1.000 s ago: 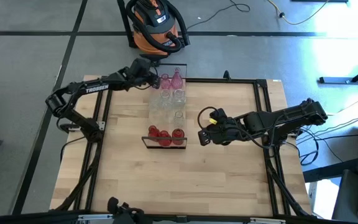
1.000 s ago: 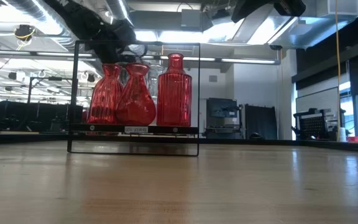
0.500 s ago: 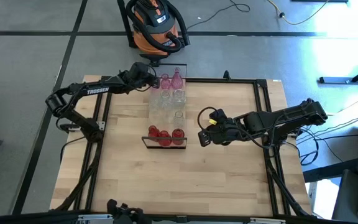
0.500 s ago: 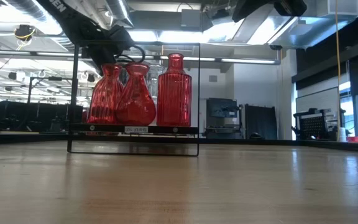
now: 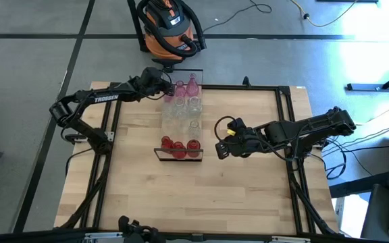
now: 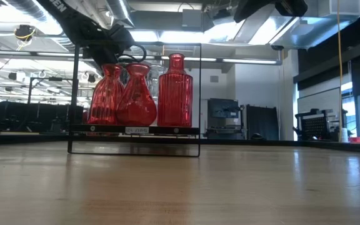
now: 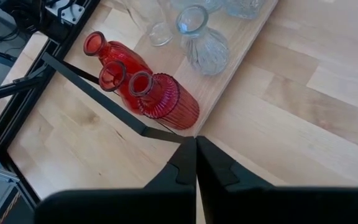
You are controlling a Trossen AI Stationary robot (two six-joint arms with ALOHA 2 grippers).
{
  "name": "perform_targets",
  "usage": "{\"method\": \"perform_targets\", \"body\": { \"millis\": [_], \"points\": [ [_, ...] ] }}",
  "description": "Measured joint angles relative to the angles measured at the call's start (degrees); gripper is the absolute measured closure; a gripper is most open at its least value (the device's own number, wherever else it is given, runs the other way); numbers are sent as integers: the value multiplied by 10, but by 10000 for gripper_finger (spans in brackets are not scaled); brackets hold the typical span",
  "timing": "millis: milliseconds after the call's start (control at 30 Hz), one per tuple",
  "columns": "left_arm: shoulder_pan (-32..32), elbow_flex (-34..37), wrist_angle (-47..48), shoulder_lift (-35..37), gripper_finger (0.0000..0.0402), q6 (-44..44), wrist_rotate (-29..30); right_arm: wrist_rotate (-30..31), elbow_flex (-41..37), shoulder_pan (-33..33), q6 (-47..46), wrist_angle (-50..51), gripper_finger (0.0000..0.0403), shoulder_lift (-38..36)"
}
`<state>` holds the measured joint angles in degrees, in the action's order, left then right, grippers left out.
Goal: Sort vases onto shelf
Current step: Put the purple vase on the shelf
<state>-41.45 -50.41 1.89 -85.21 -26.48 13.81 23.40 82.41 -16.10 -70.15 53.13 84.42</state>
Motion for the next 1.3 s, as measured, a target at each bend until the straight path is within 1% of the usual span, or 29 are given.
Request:
{"method": "perform_targets", "body": {
  "millis": [433, 533, 600, 700, 800, 900, 1000, 1033, 1167, 1200, 1300],
  "points": [
    [0, 0, -14, 1, 234, 1, 0, -4, 0, 0, 1, 2, 402, 0],
    [0, 0, -12, 20, 238, 4, -5, -6, 0, 0, 0, 2, 402, 0],
    [0, 0, -4, 38, 244, 14, -20, -11, 0, 0, 0, 2, 402, 0],
    [0, 0, 49, 79, 259, 26, -37, -14, 0, 0, 0, 4, 402, 0],
    [-5, -1, 130, 117, 283, 58, -74, -15, 0, 0, 0, 7, 402, 0],
    [-13, -1, 199, 129, 327, 87, -143, -13, 0, 0, 4, 11, 402, 0],
    [-21, 0, 214, 128, 384, 91, -200, -11, 0, 0, 20, 11, 402, 0],
    [-22, 0, 208, 128, 392, 91, -207, -10, 0, 0, 24, 11, 402, 0],
    [-33, 0, 199, 126, 397, 91, -207, -16, 0, 0, 27, 10, 402, 0],
    [-36, 0, 201, 123, 399, 91, -215, -18, 0, 0, 27, 10, 402, 0],
    [-52, 0, 219, 102, 400, 88, -280, -20, 0, 0, 27, 10, 402, 0]
  ]
}}
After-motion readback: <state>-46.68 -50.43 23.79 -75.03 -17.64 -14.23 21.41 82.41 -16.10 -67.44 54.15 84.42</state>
